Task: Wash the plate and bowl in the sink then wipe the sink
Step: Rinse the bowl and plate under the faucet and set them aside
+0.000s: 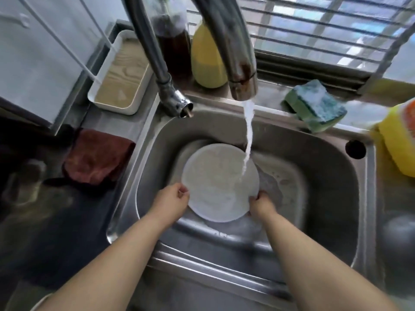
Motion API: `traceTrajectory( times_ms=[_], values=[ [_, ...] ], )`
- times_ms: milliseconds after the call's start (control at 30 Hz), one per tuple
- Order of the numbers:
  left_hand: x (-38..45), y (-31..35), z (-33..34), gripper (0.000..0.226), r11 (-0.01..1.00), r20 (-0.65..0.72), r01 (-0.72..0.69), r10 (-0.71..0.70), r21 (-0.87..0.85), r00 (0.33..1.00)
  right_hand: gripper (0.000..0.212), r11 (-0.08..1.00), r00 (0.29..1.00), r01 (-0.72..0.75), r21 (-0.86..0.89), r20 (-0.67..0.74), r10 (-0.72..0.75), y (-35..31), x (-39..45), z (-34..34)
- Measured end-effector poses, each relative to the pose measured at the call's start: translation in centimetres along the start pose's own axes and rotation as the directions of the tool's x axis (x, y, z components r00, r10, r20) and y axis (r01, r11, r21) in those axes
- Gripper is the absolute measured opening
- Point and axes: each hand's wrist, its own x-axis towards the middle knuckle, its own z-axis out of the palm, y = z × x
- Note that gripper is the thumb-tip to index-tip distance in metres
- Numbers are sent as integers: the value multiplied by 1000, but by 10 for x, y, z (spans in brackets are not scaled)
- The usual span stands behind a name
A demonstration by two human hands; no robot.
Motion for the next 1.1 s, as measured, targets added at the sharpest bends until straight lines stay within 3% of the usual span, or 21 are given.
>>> traceTrajectory(
  times_ms=[67, 233, 400, 533, 600, 667, 733, 833, 967, 1100],
  values=[
    [1, -1, 1, 8, 996, 23, 17, -15, -85, 1000, 30, 999, 1000, 1, 52, 6, -1, -3, -9, -1],
    [-2, 10, -3, 16, 980, 29, 10, -4, -197, 1000, 14, 990, 997, 81, 118, 10, -82, -5, -34, -25],
    [-13, 10, -12, 18, 976, 0, 19, -20, -217, 1000, 19, 991, 995, 83, 106, -67, -76, 6, -59, -51],
    [-23, 9, -15, 14, 972, -1, 71, -73, -223, 997, 18, 976, 994, 59, 209, -100, -39, 12, -91, -78],
    [-27, 10, -13, 13, 977, 27, 85, -81, -195, 996, 9, 965, 990, 77, 250, -135, -44, 9, -106, -91],
    [-34, 16, -10, 11, 969, 86, 125, -108, -214, 990, 14, 945, 983, 123, 303, -166, -75, 0, -120, -104],
    [-43, 28, -7, 15, 898, 207, 239, -171, -370, 963, 15, 926, 978, 159, 342, -182, -100, -13, -131, -113],
    [-59, 53, -6, 44, 682, 398, 418, -200, -599, 896, 14, 896, 976, 187, 404, -184, -121, -32, -150, -121],
    [-72, 83, -19, 35, 442, 372, 390, -131, -808, 919, 10, 861, 954, 279, 425, -225, -198, -39, -169, -122],
    [-72, 88, -36, 20, 512, 321, 319, -87, -798, 943, 16, 831, 956, 285, 479, -208, -208, -28, -182, -117]
  ],
)
